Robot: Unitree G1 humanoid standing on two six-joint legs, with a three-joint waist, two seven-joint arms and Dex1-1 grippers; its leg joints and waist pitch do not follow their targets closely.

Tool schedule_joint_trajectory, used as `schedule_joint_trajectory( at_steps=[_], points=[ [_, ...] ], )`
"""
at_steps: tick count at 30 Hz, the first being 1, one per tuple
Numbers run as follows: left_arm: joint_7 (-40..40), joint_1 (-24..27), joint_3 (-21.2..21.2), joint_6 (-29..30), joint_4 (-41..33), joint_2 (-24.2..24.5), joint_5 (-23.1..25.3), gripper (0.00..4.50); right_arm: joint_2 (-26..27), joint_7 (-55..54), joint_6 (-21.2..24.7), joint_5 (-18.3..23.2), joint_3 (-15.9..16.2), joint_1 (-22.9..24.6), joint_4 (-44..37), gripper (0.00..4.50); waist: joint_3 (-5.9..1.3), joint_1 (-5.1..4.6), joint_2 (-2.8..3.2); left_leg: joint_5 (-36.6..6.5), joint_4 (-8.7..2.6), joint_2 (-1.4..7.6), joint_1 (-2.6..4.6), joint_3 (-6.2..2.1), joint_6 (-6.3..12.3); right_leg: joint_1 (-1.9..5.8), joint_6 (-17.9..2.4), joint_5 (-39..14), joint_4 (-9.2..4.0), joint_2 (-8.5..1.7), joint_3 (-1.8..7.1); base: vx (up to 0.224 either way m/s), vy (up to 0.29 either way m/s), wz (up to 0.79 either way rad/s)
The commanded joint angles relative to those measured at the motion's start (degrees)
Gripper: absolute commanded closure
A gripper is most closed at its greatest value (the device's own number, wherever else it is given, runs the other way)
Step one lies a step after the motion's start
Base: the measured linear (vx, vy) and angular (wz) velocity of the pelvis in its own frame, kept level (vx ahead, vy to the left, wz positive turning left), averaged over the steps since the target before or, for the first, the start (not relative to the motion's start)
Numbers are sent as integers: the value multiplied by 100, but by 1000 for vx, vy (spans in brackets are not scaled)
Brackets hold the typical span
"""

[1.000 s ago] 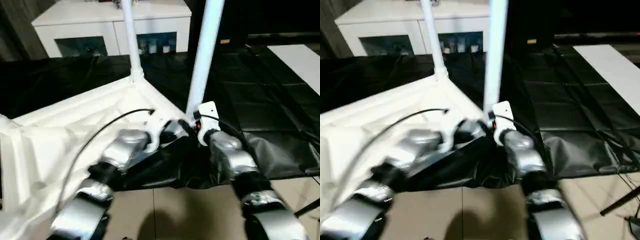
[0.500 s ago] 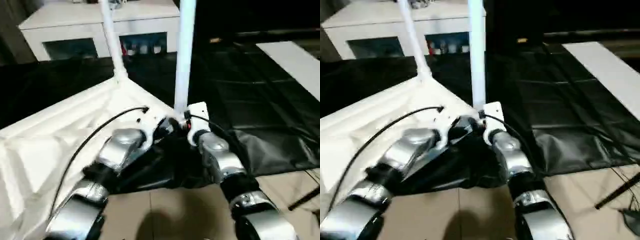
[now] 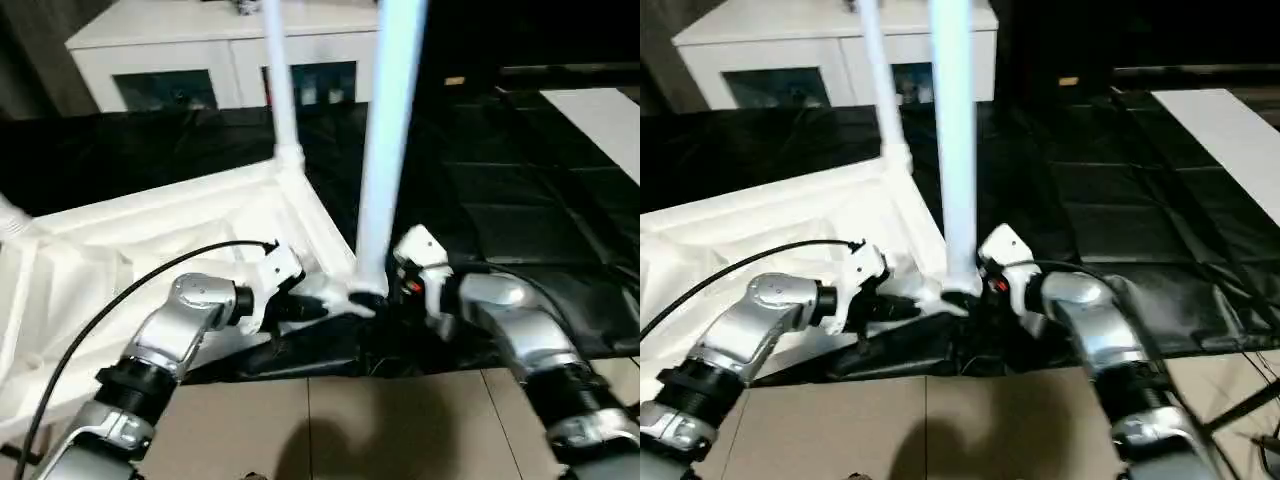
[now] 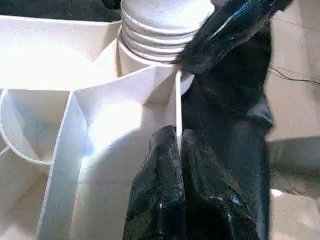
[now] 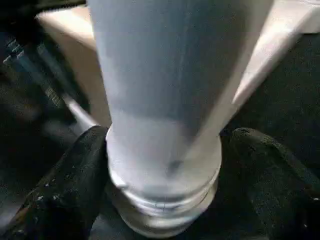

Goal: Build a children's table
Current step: Rotate leg to tighten

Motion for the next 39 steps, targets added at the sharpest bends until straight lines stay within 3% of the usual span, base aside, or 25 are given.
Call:
schedule_joint_trajectory(
  at_steps=[1, 3, 4, 8, 13, 14, 19, 20, 23, 25, 28, 30, 32, 33, 35, 36, 38, 39],
  points=[
    [-291, -137, 78, -46, -297, 80, -236, 450, -84, 238, -19, 54, 30, -10, -131, 53, -390, -2, -81, -860, -371, 98, 78, 29, 524, 354, -1373, -795, -366, -255, 260, 0, 0, 0],
    [-320, -157, 81, -37, -295, 101, -261, 450, -96, 340, 34, 103, 18, -30, -138, 53, -391, 20, -74, -884, -369, 96, 85, 29, 491, 347, -1354, -851, -372, -252, 260, 0, 0, 0],
    [-340, -160, 81, -37, -291, 114, -273, 450, -101, 396, 36, 104, 46, -49, -120, 69, -398, 35, -13, -881, -363, 97, 96, 24, 469, 337, -1354, -845, -365, -253, 262, 0, 0, 0],
    [-371, -212, 57, -31, -173, 66, -252, 450, -14, 411, -10, 127, 29, -232, 215, 104, -412, 22, -60, -790, -365, 88, 63, 9, 443, 368, -1371, -687, -350, -245, 246, 0, 0, 0],
    [-393, -211, 51, 0, -185, 49, -246, 450, 43, 408, -112, 90, 20, -322, 375, 145, -421, 27, -57, -673, -354, 85, 49, 4, 486, 380, -1409, -545, -327, -247, 241, 0, 0, 0],
    [-396, -204, 40, 1, -195, 51, -240, 450, 70, 408, -137, 90, 4, -351, 427, 152, -422, 21, -101, -652, -352, 85, 49, 11, 506, 381, -1416, -522, -327, -245, 243, 0, 0, 0],
    [-379, -124, -27, -19, -267, 52, -194, 450, 131, 438, -199, 51, 56, -290, 473, 176, -418, 23, -81, -654, -350, 87, 52, 10, 522, 375, -1392, -626, -329, -248, 244, 0, 0, 0],
    [-376, -123, -32, -35, -245, 53, -181, 450, 143, 429, -210, 45, 55, -281, 482, 179, -419, 25, -42, -668, -349, 88, 57, 7, 511, 372, -1392, -642, -327, -252, 244, 0, 0, 0],
    [-305, -139, -45, -44, -154, 21, -127, 450, 207, 247, -211, 36, -17, -241, 526, 180, -424, 18, -82, -663, -346, 82, 51, 11, 504, 379, -1403, -584, -330, -248, 242, 0, 0, 0],
    [-221, -153, -54, -41, -107, -14, -83, 450, 278, 84, -178, 53, -90, -232, 572, 180, -421, 17, -72, -667, -345, 82, 54, 11, 500, 373, -1399, -610, -332, -249, 246, 0, 0, 0],
    [291, -237, 17, -25, 104, -232, 54, 450, 568, -678, -172, -9, -294, -251, 802, 181, -410, -5, -69, -721, -358, 74, 58, 8, 403, 367, -1343, -799, -359, -251, 246, 0, 0, 0],
    [1222, -440, 168, -31, 602, -619, 269, 450, 1066, -2093, -74, -76, -662, -334, 1130, 181, -406, -18, -53, -764, -368, 70, 68, 6, 314, 356, -1296, -905, -377, -252, 250, 0, 0, 0],
    [1587, -528, 201, -67, 810, -762, 377, 450, 1230, -2661, -78, -159, -761, -372, 1269, 181, -413, -37, -50, -791, -390, 66, 73, -11, 189, 372, -1220, -992, -385, -251, 239, 0, 0, 0],
    [1673, -551, 219, -51, 857, -801, 389, 450, 1265, -2783, -76, -177, -781, -381, 1302, 181, -413, -53, -50, -869, -399, 52, 67, -16, 161, 378, -1193, -1047, -392, -254, 232, 0, 0, 0],
    [2650, -847, 447, 34, 1393, -1202, 484, 450, 1642, -3839, -139, -227, -1013, -514, 1658, 181, -397, -91, -38, -1000, -398, 48, 90, 0, 138, 351, -1178, -1082, -430, -245, 242, 0, 0, 0],
    [2969, -962, 508, 22, 1611, -1325, 522, 450, 1783, -4177, -198, -219, -1089, -584, 1819, 181, -400, -102, -3, -1052, -401, 44, 107, 2, 121, 341, -1182, -1144, -441, -247, 241, 0, 0, 0],
    [3445, -1122, 633, -38, 1963, -1508, 539, 450, 2012, -4716, -357, -220, -1183, -726, 2153, 181, -393, -118, -18, -1227, -404, 29, 126, 8, 88, 337, -1156, -1315, -482, -238, 235, 0, 0, 0],
    [3638, -1178, 703, -55, 2096, -1584, 525, 450, 2103, -4938, -429, -227, -1214, -789, 2303, 181, -385, -140, 36, -1316, -412, 27, 119, 5, 77, 334, -1126, -1354, -511, -242, 229, 0, 0, 0]
  ],
)
